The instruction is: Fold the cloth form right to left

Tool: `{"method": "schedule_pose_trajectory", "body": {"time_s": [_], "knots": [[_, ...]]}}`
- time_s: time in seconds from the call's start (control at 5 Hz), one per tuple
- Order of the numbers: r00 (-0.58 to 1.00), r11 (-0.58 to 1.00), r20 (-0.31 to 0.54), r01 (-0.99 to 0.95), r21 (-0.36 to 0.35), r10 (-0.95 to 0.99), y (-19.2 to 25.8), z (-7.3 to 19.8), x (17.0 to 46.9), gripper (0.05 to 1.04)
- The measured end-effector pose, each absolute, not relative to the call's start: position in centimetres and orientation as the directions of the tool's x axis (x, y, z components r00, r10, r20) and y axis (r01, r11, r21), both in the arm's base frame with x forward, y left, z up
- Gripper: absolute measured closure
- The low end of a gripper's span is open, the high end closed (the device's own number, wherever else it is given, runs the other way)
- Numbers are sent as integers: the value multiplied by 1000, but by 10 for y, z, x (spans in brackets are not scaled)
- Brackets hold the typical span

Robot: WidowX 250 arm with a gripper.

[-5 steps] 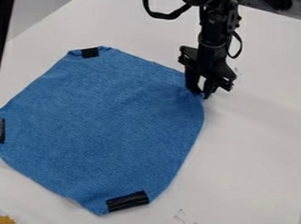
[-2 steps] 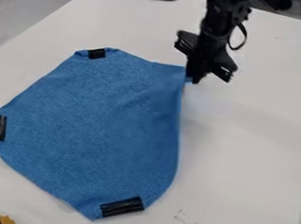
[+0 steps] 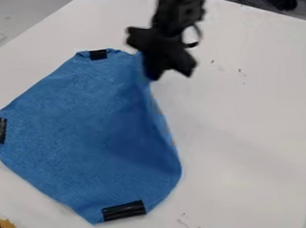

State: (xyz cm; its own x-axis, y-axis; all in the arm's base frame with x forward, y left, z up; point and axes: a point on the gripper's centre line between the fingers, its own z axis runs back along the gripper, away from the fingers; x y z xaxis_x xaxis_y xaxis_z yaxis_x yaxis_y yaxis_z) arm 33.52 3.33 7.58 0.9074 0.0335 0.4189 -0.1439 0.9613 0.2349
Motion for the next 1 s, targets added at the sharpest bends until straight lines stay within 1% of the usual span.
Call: {"method": "schedule_pose_trajectory", "body": {"time_s": [0.2, 0.4, 0.6, 0.8, 1.0], "knots": [[895, 959, 424, -230, 166, 141, 56, 56, 307, 1017], [879, 957, 433, -269, 110, 198, 65, 40, 293, 1017], [877, 959, 436, -267, 93, 202, 72, 26, 285, 1003], [887, 967, 434, -228, 117, 157, 81, 18, 275, 851], [902, 971, 415, -194, 140, 120, 89, 13, 264, 594]]}}
